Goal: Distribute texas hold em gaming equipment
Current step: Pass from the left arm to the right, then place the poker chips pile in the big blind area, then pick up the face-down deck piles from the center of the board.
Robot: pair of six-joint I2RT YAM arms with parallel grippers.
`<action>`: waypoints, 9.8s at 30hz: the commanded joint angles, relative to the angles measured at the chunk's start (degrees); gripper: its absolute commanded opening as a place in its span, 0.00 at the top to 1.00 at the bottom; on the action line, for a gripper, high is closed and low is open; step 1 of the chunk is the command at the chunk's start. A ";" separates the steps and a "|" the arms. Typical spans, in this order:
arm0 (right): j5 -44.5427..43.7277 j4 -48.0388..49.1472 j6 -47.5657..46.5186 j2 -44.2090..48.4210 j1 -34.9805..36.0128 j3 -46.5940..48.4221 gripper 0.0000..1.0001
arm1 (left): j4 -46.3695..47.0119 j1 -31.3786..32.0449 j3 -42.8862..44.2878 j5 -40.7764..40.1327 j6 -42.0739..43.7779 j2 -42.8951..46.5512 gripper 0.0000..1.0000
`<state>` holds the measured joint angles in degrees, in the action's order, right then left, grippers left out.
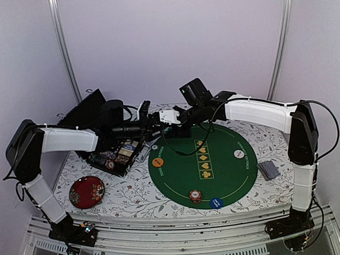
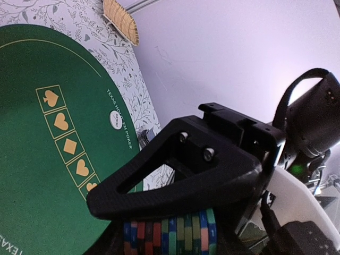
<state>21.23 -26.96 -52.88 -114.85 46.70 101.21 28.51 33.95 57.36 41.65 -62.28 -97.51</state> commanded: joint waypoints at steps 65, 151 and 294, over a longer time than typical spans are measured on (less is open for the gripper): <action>-3.70 -1.21 2.37 0.44 2.65 2.33 0.98 | 13.05 -2.77 -4.38 3.88 -5.60 -3.75 0.85; 0.70 7.95 21.48 -16.87 8.13 -4.80 0.98 | -25.58 -25.86 -6.35 -5.73 23.67 20.11 0.02; -19.67 -20.95 33.41 20.92 -41.26 -49.44 0.02 | -48.55 -24.21 6.27 -18.79 50.33 20.30 0.02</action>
<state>-0.91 -47.62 -18.37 -90.63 5.61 49.54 -19.22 9.13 62.83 23.35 -13.04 -76.86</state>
